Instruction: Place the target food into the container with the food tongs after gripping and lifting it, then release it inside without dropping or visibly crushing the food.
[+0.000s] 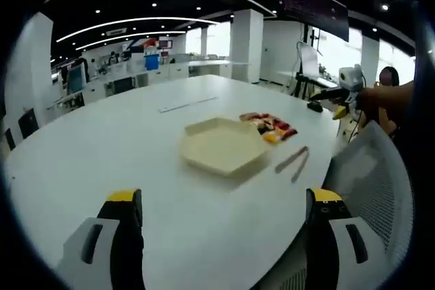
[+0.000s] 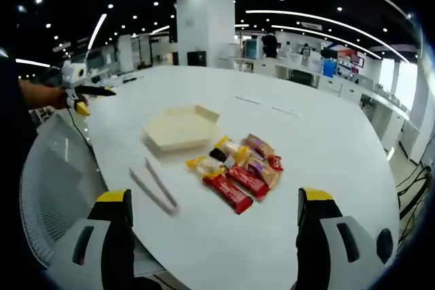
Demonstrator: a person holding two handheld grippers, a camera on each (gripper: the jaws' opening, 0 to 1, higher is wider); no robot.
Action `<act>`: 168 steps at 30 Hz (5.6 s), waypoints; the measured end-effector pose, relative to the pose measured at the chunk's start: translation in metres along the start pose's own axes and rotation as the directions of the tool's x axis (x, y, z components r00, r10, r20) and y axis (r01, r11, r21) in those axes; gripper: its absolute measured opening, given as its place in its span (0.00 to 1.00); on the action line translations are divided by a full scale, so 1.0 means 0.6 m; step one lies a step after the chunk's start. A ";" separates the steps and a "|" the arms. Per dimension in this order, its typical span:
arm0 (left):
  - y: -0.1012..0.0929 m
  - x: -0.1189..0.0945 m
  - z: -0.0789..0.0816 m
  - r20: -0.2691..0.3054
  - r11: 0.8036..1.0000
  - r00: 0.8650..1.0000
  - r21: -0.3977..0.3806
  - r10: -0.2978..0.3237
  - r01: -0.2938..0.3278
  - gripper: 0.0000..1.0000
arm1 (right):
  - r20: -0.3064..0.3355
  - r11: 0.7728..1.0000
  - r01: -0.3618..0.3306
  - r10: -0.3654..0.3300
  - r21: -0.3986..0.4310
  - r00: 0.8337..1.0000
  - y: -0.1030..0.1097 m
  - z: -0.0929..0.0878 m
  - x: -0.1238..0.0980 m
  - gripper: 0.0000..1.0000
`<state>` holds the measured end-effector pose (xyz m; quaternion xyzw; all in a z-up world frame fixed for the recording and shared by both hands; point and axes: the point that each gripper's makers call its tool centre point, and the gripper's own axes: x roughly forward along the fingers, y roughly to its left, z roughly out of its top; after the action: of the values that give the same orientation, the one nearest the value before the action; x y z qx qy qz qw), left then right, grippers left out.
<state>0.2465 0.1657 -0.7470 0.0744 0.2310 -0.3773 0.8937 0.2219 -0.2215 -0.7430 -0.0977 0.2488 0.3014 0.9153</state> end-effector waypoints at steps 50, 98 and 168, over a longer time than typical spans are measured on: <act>-0.259 0.214 0.024 -0.257 0.794 0.854 0.320 -0.452 0.517 0.73 | 0.013 1.000 -0.007 0.006 0.010 1.000 0.029 -0.007 -0.003 0.99; -0.279 0.289 -0.031 -0.408 0.676 0.796 0.430 -0.446 0.599 0.09 | -0.013 1.000 -0.009 0.009 -0.004 1.000 0.018 -0.023 -0.006 0.99; -0.280 0.085 0.331 -0.070 0.616 0.686 0.380 -0.724 0.690 0.09 | 0.301 0.864 -0.485 0.503 -0.137 0.811 0.207 0.326 -0.003 0.31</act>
<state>0.2294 -0.0463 -0.5887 0.1302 0.1239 -0.7383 0.6501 0.2234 -0.0586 -0.5777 -0.0030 0.1024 0.5470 0.8308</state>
